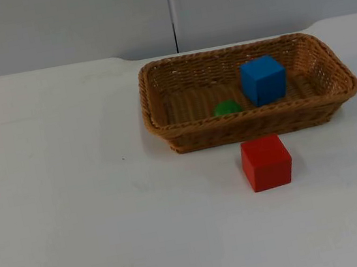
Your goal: Place all geometric objects except the red cube into the basket.
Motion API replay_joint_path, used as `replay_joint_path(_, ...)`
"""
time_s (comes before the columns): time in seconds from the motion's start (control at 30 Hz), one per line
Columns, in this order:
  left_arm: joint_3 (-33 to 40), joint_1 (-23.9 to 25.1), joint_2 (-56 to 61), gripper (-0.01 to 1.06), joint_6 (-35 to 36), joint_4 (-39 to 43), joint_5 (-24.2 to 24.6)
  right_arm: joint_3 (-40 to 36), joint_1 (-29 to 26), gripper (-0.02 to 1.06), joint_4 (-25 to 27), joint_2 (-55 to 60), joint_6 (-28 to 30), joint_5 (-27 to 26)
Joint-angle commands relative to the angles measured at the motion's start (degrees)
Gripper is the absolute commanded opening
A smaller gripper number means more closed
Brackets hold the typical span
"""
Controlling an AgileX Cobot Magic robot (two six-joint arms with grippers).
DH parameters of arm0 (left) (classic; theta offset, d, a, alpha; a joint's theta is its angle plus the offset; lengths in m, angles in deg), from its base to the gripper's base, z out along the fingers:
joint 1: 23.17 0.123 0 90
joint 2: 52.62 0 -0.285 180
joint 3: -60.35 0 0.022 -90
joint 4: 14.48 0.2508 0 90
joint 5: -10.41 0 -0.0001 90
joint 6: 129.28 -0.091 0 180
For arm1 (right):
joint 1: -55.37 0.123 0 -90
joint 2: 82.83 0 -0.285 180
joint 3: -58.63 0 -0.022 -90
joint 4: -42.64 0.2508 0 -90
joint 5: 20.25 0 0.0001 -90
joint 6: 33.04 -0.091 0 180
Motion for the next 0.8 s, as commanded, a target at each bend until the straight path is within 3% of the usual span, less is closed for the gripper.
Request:
replay_joint_path(0.0, 0.22, 0.22, 0.21, 0.97, -0.10, -0.50, -0.60, -0.46, -0.01, 1.05, 0.00, -0.25, 0.86, -0.74)
replay_joint_path(0.6, 0.22, 0.22, 0.21, 0.97, -0.10, -0.50, -0.60, -0.46, -0.01, 1.05, 0.36, -0.25, 0.86, -0.84)
replay_joint_path(0.7, 0.22, 0.22, 0.21, 0.97, -0.10, -0.50, -0.60, -0.46, -3.09, 1.05, 0.36, -0.25, 0.86, -0.78)
replay_joint_path(0.77, 0.22, 0.22, 0.21, 0.97, -0.10, -0.50, -0.60, -0.46, -8.37, 1.05, 0.36, -0.25, 0.86, -0.88)
